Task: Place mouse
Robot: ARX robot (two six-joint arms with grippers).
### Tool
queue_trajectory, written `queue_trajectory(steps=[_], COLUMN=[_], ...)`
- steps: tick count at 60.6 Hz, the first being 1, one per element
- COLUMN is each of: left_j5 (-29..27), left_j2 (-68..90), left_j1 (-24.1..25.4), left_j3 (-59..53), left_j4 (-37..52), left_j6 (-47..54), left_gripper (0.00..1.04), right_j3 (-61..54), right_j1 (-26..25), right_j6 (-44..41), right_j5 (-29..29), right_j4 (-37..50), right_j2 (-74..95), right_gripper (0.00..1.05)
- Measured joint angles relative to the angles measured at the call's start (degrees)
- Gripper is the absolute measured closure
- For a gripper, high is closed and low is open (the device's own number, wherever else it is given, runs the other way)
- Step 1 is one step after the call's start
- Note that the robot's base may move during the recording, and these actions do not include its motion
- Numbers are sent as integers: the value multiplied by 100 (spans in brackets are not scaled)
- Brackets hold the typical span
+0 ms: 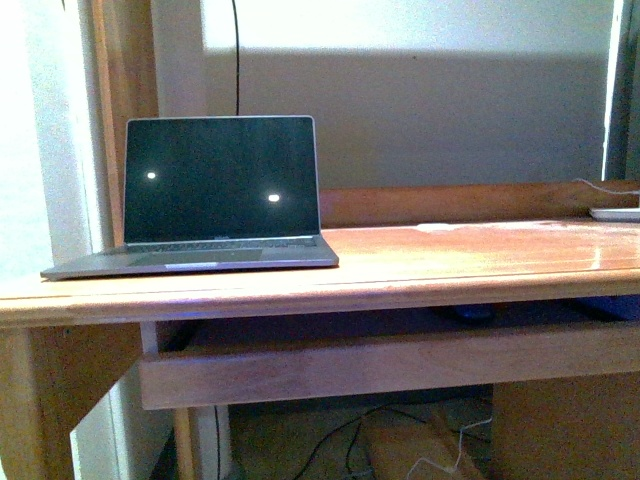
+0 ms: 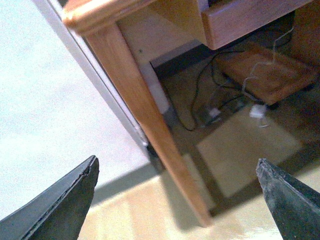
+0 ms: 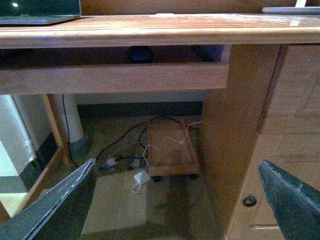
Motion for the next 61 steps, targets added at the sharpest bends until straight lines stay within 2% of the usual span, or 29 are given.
queue_trajectory(steps=[5,10,16,26,39,61], left_j5=[625,1080,1416,1443,1451,1552], left_j2=[1298,2098,2774,3694,4835,5845], left_j1=[20,-76,-293,-551,-758,-1191], left_j3=[291,529,850,1635,2778,3735], left_j4=[1410,2205,2680,2975,3040,3259], left_j6=[1421,2424,3458,4301,4752,4806], left_gripper=[8,8,8,8,8,8], right_j3=[0,0,0,0,0,0], right_j1=[0,0,0,0,0,0], right_j6=[0,0,0,0,0,0], right_j5=[-2,0,0,0,0,0], right_j4=[0,0,0,0,0,0], right_j2=[0,0,0,0,0,0], right_gripper=[7,7,7,7,7,7])
